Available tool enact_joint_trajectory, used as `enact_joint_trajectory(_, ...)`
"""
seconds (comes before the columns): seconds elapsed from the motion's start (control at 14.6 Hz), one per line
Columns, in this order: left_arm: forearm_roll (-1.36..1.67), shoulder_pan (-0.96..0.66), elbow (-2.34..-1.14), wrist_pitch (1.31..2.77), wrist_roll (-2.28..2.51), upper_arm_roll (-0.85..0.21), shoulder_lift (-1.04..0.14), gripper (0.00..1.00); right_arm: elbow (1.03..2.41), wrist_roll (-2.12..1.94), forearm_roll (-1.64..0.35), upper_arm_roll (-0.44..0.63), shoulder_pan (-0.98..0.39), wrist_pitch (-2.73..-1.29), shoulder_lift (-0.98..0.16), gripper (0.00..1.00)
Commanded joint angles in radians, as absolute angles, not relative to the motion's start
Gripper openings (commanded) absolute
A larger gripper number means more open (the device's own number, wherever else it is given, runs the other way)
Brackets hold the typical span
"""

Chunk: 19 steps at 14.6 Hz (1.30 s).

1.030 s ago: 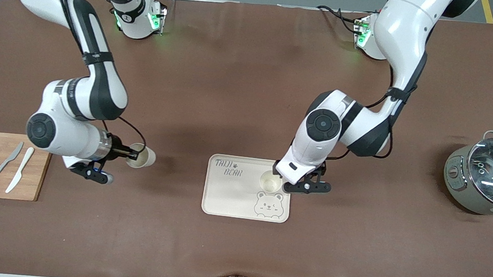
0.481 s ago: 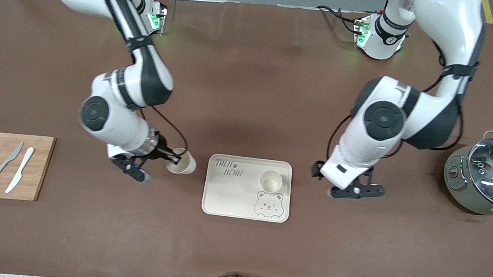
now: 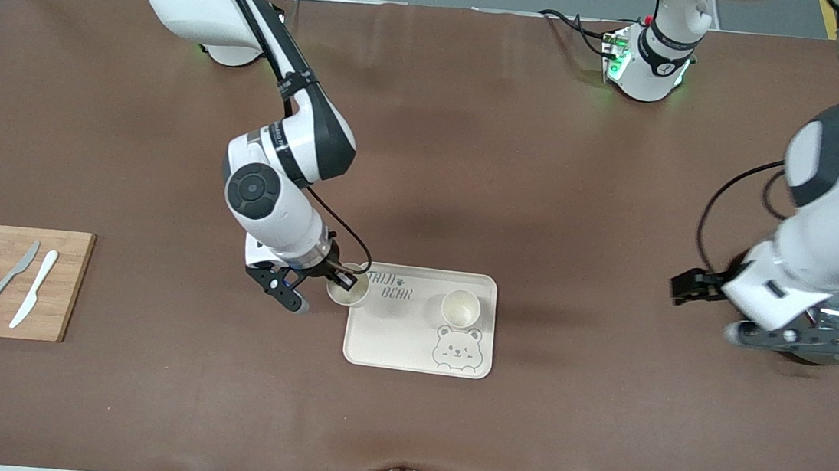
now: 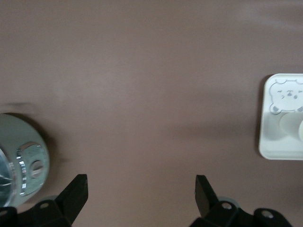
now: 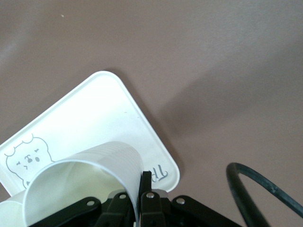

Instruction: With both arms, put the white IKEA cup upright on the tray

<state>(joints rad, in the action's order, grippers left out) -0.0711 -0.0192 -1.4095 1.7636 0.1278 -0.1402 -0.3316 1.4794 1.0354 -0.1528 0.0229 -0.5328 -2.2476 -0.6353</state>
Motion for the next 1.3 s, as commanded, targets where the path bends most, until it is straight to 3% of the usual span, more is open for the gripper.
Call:
enact_joint_trajectory(0.0,-0.052,0.037,-1.442,1.712,0.016,-0.150,-0.275,1.00,1.434,1.091,-0.127,0.032,-0.557,-2.279,-0.678,0.00)
enact_joint_trajectory(0.41,0.043,0.199,-1.534,1.712,-0.222,-0.150,-0.151,1.00,1.393,1.144,-0.100,0.035,-0.586,-2.295,-0.727,0.00)
enact_joint_trajectory(1.24,0.043,0.171,-1.532,1.672,-0.094,-0.177,-0.072,1.00,1.378,1.307,0.030,0.035,-0.656,-2.382,-0.819,0.00)
